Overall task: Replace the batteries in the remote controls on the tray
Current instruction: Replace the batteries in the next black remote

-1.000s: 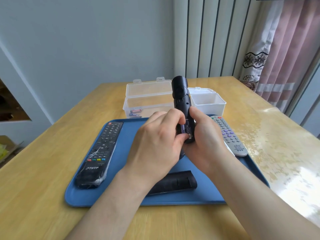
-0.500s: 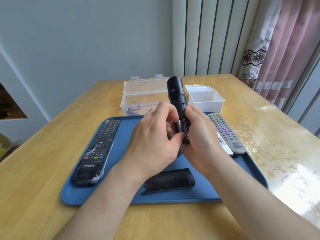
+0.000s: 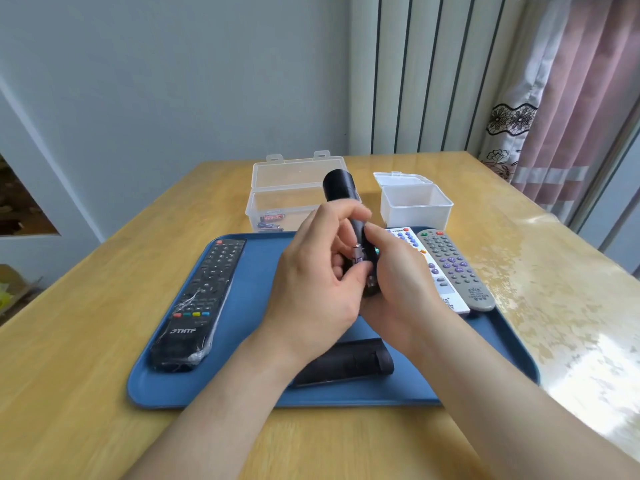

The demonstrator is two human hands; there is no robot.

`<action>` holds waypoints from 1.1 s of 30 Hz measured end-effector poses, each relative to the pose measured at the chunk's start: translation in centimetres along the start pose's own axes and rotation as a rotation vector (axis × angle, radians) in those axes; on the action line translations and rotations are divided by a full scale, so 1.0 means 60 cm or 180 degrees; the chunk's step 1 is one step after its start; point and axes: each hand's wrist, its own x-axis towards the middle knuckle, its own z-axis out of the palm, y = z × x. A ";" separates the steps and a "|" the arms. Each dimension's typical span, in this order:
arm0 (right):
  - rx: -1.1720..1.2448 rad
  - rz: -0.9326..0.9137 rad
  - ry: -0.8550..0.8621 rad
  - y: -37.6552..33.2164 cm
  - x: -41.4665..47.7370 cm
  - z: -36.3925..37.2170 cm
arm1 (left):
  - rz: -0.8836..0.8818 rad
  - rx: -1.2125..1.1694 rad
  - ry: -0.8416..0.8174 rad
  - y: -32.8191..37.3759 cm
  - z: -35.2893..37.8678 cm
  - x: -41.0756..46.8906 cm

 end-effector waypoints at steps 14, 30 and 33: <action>-0.2428 -0.1425 -0.0505 -0.062 -0.006 -0.024 | -0.0488 0.0578 -0.0367 -0.027 -0.033 0.018; -0.1283 -0.0307 -0.0329 -0.023 -0.006 -0.010 | -0.0256 0.0351 0.0235 -0.019 -0.006 0.008; -0.1296 -0.0140 -0.0205 -0.027 -0.007 -0.010 | -0.0259 0.0172 0.0262 -0.007 -0.005 0.007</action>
